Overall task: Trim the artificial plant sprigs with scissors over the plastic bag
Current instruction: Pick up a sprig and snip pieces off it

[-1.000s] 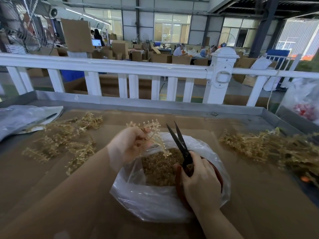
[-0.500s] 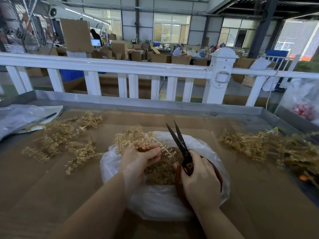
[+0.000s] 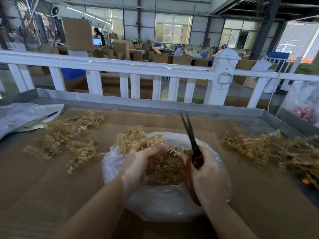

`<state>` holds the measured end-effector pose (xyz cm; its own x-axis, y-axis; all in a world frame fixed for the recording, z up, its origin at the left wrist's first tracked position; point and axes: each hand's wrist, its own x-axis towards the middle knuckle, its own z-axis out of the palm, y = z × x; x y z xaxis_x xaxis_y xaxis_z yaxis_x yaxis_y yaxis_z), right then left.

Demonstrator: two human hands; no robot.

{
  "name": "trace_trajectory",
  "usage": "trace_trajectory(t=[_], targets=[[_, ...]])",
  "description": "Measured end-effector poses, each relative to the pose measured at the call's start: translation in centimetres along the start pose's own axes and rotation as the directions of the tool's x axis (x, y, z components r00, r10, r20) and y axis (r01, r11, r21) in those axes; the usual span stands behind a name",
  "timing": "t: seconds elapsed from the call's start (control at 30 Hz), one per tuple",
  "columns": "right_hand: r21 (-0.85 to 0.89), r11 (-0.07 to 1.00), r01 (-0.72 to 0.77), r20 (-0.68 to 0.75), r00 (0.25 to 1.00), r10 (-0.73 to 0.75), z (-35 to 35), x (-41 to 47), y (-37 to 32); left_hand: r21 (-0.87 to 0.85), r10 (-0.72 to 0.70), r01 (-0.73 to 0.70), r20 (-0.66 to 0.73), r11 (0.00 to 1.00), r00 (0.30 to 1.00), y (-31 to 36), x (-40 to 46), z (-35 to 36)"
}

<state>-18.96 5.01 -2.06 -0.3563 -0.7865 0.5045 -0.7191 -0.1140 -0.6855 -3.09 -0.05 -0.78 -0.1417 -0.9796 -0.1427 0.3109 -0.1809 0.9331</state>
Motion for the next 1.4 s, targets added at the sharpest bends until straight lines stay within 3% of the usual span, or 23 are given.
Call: trace_trajectory(t=[0.13,0.3,0.6,0.7,0.8,0.87,0.97,1.03,1.1,1.2,1.4], targets=[[0.178,0.980,-0.094,0.148,0.987,0.068,-1.4,2.1,-1.2,0.085,0.019,-0.020,0.007,0.996,1.000,0.3,-0.3,0.1],[0.307,0.940,-0.148,0.321,0.946,0.044,-1.8,3.4,-2.4,0.105,0.017,-0.020,0.030,0.994,0.999,0.5,-0.5,1.2],[0.357,0.904,-0.233,0.394,0.915,0.080,-1.9,3.8,-2.5,0.093,-0.048,0.037,0.124,0.995,0.991,0.4,-0.7,1.3],[0.380,0.887,-0.263,0.384,0.917,0.108,-1.9,3.9,-2.6,0.153,0.008,-0.008,0.001,0.988,1.000,0.3,-0.8,1.3],[0.410,0.871,-0.270,0.363,0.924,0.115,-2.3,4.2,-2.8,0.338,0.220,-0.169,-0.118,0.926,0.968,1.3,-0.7,0.9],[0.426,0.868,-0.253,0.358,0.929,0.094,-2.6,4.4,-3.0,0.518,0.382,-0.255,-0.152,0.817,0.912,2.3,-0.5,0.4],[0.449,0.863,-0.234,0.369,0.928,0.059,-3.0,4.7,-3.3,0.735,0.478,-0.315,-0.015,0.601,0.878,3.6,-0.3,0.1],[0.458,0.860,-0.226,0.389,0.921,0.035,-3.1,4.8,-3.5,0.665,0.365,-0.334,0.098,0.668,0.926,3.8,-0.2,0.1],[0.476,0.848,-0.232,0.416,0.909,0.015,-3.2,4.8,-3.8,0.514,0.188,-0.245,0.161,0.822,0.969,3.8,-0.3,0.4],[0.519,0.820,-0.242,0.419,0.908,0.003,-3.2,4.6,-4.2,0.282,0.025,-0.083,0.203,0.956,0.979,3.2,0.0,0.5],[0.611,0.696,-0.377,0.358,0.916,0.181,-2.4,4.3,-3.7,0.017,-0.057,0.054,0.320,0.998,0.946,1.8,-0.9,-0.2]])
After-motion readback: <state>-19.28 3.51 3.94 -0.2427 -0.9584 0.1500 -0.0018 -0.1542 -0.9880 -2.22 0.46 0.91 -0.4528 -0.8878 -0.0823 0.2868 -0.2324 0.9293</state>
